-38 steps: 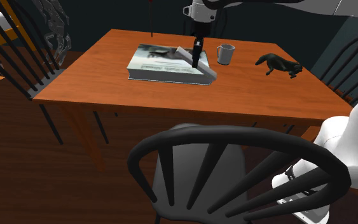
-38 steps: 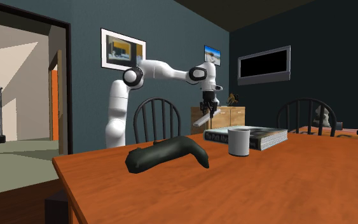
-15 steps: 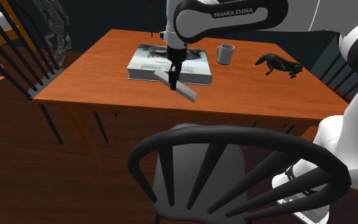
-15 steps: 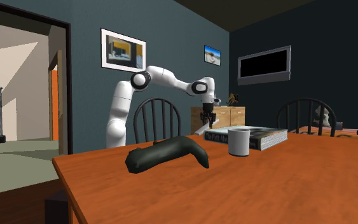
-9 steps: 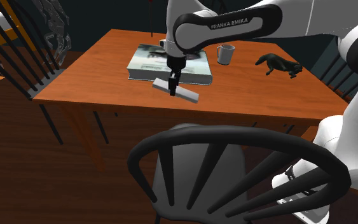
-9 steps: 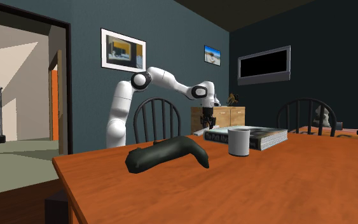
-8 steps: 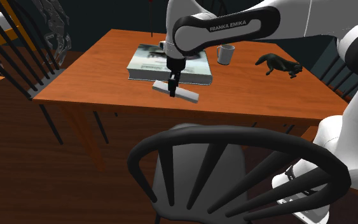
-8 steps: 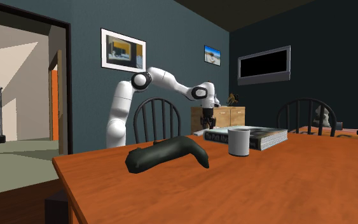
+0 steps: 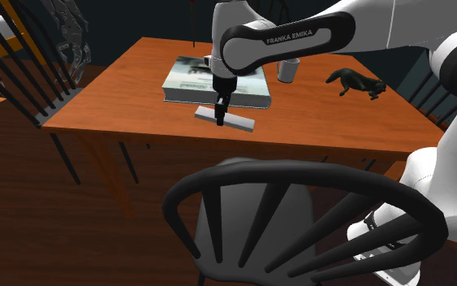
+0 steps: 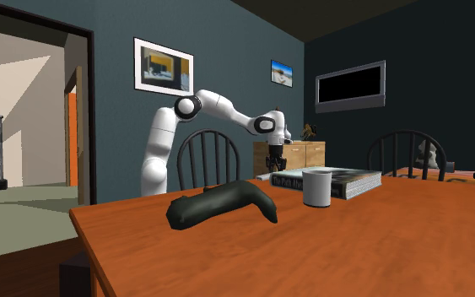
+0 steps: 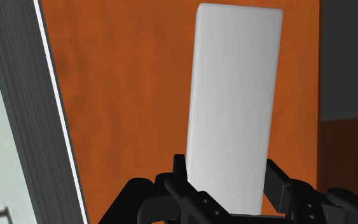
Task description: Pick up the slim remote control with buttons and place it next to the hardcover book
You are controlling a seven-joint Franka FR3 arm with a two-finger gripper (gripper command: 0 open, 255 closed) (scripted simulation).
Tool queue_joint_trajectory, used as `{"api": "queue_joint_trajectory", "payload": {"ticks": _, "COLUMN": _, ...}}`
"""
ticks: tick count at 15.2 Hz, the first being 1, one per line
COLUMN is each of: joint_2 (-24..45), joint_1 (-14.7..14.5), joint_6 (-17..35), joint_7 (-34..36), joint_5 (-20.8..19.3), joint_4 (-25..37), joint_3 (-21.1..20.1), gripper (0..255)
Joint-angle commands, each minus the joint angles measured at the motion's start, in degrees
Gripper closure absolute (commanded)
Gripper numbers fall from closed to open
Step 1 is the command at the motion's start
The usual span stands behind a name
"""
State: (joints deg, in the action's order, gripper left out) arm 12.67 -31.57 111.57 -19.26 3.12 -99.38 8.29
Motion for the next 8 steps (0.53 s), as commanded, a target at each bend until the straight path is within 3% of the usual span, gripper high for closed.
{"api": "queue_joint_trajectory", "payload": {"ticks": 1, "joint_2": 0.0, "joint_1": 0.0, "joint_6": 0.0, "joint_7": 0.0, "joint_5": 0.0, "joint_4": -0.1, "joint_3": 0.0, "gripper": 0}}
{"api": "queue_joint_trajectory", "payload": {"ticks": 6, "joint_2": 0.0, "joint_1": 0.0, "joint_6": 0.0, "joint_7": 0.0, "joint_5": 0.0, "joint_4": -0.1, "joint_3": 0.0, "gripper": 0}}
{"api": "queue_joint_trajectory", "payload": {"ticks": 8, "joint_2": -0.6, "joint_1": 0.1, "joint_6": -3.7, "joint_7": 0.1, "joint_5": -0.2, "joint_4": 2.9, "joint_3": 0.1, "gripper": 0}}
